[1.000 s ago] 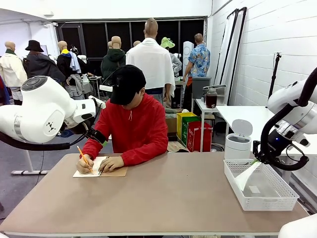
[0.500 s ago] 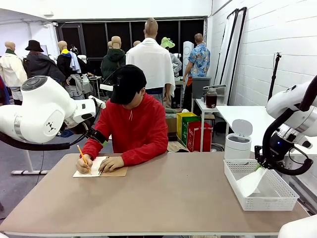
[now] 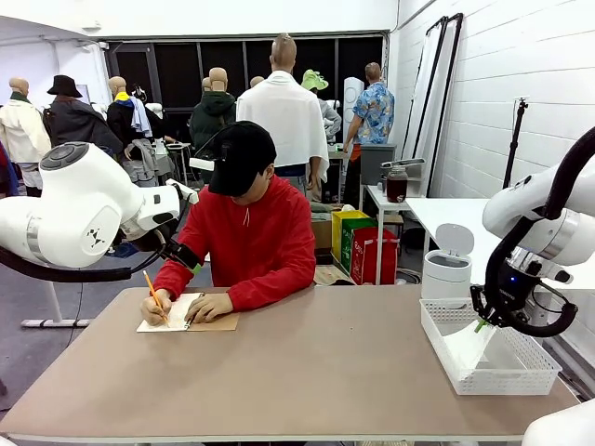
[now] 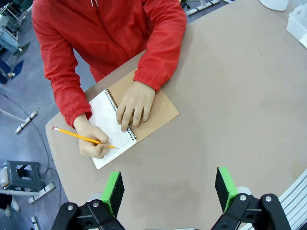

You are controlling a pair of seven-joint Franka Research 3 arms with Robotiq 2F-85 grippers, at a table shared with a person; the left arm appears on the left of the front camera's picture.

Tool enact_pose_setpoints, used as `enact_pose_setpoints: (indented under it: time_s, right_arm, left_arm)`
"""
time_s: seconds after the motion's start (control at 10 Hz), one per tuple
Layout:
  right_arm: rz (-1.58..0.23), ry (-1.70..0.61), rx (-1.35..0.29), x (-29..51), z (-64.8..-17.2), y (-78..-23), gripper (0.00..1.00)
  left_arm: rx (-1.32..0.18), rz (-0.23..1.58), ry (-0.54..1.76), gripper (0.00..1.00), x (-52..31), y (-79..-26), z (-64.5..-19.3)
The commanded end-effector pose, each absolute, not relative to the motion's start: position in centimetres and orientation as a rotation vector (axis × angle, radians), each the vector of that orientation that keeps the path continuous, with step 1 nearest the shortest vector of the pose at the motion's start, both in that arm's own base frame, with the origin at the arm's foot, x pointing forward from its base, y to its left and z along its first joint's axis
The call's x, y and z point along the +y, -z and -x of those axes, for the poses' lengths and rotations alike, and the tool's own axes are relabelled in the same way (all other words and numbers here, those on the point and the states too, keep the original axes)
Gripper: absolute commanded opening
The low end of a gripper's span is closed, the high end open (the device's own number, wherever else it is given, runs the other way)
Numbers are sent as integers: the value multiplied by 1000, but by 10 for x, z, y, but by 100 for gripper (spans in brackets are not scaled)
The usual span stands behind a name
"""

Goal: Sort the paper based on its condition.
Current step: If a person hands you a paper, place it in the Organizing basket , and if it's crumpled, put it in the Trash can.

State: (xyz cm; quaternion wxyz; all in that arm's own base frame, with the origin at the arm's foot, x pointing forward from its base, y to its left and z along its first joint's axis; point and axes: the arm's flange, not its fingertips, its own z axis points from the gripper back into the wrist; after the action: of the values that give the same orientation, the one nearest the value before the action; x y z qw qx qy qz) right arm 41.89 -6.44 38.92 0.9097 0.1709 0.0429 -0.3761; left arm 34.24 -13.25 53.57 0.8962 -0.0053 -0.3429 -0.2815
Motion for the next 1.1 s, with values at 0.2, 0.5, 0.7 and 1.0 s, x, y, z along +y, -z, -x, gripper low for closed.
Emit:
enact_pose_setpoints:
  time_s: [0.2, 0.5, 0.7, 1.0]
  right_arm:
    - [-214, 808, 82, -63, -428, -389, 39]
    - [-136, 825, 102, -64, -426, -393, 99]
    - [-117, 828, 119, -62, -426, -397, 100]
    - [-105, 819, 115, -59, -427, -406, 100]
  left_arm:
    - [-716, 12, 586, 100, -132, -536, -342]
    - [-716, 12, 586, 100, -132, -536, -342]
    - [-716, 12, 586, 100, -132, -536, -342]
    - [-716, 12, 586, 100, -132, -536, -342]
